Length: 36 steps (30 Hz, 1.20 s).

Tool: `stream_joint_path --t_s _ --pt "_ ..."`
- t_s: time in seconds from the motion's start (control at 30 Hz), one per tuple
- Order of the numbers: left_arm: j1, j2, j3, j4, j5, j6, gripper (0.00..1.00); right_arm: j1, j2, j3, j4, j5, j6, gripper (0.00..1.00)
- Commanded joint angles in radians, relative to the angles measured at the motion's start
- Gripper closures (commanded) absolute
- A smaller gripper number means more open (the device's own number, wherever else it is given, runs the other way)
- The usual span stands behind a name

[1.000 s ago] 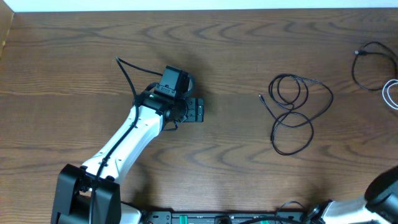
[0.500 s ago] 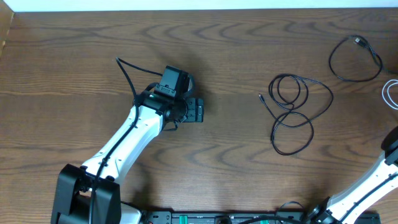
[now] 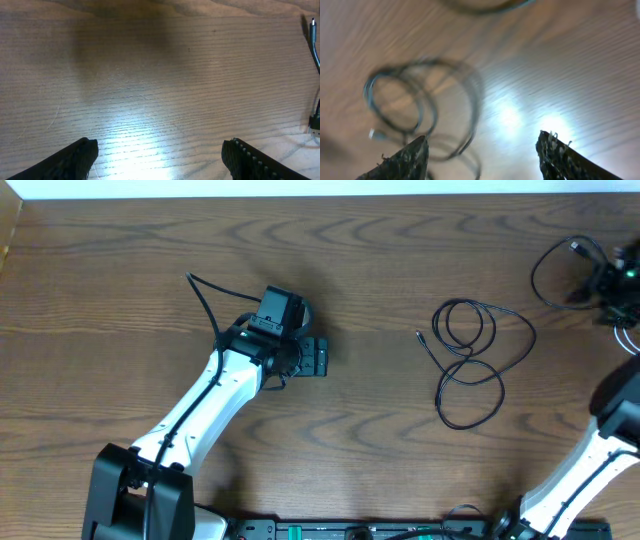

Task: Untangle cables
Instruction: 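Move the right gripper back to grasp the remaining black cable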

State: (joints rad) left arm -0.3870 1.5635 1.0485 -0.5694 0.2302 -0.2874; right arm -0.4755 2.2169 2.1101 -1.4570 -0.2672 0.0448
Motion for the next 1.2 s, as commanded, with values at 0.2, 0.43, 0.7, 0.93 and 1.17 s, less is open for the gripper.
stream_joint_path --t_s 0.2,0.43,0.7,0.93,1.17 --pt "0.004 0.004 -0.004 -0.003 -0.004 0.006 0.16 0.123 -0.131 -0.031 -0.192 0.034 -0.050 0.48" --pt "0.004 0.004 -0.004 -0.008 -0.004 0.006 0.16 0.253 -0.327 -0.369 -0.043 -0.006 -0.046 0.39" --pt "0.004 0.004 -0.004 -0.032 -0.004 0.007 0.16 0.529 -0.325 -0.666 0.340 -0.005 0.235 0.28" --pt "0.004 0.004 -0.004 -0.032 -0.004 0.006 0.16 0.599 -0.325 -0.741 0.370 0.135 0.415 0.38" --pt "0.004 0.004 -0.004 -0.032 -0.004 0.006 0.16 0.603 -0.335 -0.671 0.415 -0.036 0.265 0.99"
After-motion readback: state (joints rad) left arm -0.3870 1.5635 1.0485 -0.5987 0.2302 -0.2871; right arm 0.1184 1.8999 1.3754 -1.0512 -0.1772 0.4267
